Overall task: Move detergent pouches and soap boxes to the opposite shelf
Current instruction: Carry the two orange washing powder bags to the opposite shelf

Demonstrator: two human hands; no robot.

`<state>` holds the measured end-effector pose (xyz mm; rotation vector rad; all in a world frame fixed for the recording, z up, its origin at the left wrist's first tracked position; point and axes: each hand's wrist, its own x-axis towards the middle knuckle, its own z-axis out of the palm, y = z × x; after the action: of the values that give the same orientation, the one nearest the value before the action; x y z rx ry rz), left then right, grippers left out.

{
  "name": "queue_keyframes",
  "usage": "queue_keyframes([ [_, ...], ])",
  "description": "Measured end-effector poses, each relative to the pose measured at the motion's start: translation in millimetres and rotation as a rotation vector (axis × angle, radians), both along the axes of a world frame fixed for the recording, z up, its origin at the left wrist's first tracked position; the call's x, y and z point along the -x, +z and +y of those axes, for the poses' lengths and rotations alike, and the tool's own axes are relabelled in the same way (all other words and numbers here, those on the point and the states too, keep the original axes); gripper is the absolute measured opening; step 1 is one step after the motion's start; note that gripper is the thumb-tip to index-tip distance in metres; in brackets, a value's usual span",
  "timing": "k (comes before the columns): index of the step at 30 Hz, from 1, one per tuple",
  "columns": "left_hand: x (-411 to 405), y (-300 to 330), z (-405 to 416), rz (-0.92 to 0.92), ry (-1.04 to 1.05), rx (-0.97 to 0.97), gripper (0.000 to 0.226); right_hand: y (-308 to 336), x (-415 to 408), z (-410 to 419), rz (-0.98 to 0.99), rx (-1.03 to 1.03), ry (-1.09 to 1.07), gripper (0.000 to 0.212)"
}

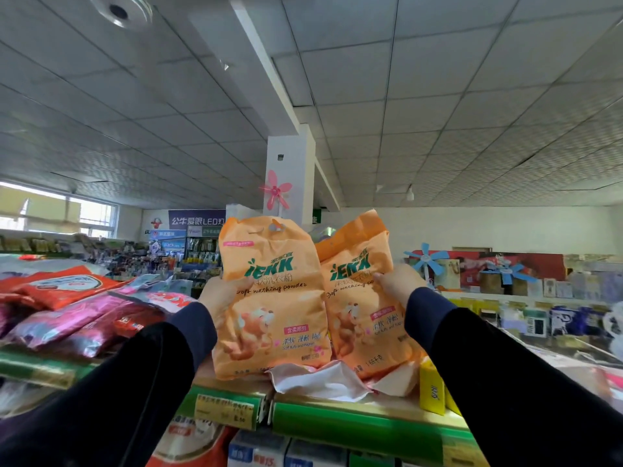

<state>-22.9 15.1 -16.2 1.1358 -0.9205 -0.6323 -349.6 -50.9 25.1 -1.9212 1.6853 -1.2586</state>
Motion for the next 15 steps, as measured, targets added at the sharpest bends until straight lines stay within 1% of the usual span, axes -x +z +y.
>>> queue_keyframes([
  [4,9.0,-10.1,2.5,0.065,0.109,0.108,0.037,-13.1,7.4,1.7,-0.117,0.132,-0.033,0.04],
  [9,25.7,-4.0,22.0,0.079,0.222,0.2,0.033,-16.3,15.1,12.2,-0.28,0.286,-0.024,0.044],
  [12,23.8,5.5,44.4,0.054,0.296,0.244,0.049,-9.5,21.3,19.3,-0.38,0.37,0.036,0.044],
  [15,26.1,10.7,85.1,0.012,0.422,0.255,0.062,-4.6,28.7,31.9,-0.497,0.408,0.158,0.036],
])
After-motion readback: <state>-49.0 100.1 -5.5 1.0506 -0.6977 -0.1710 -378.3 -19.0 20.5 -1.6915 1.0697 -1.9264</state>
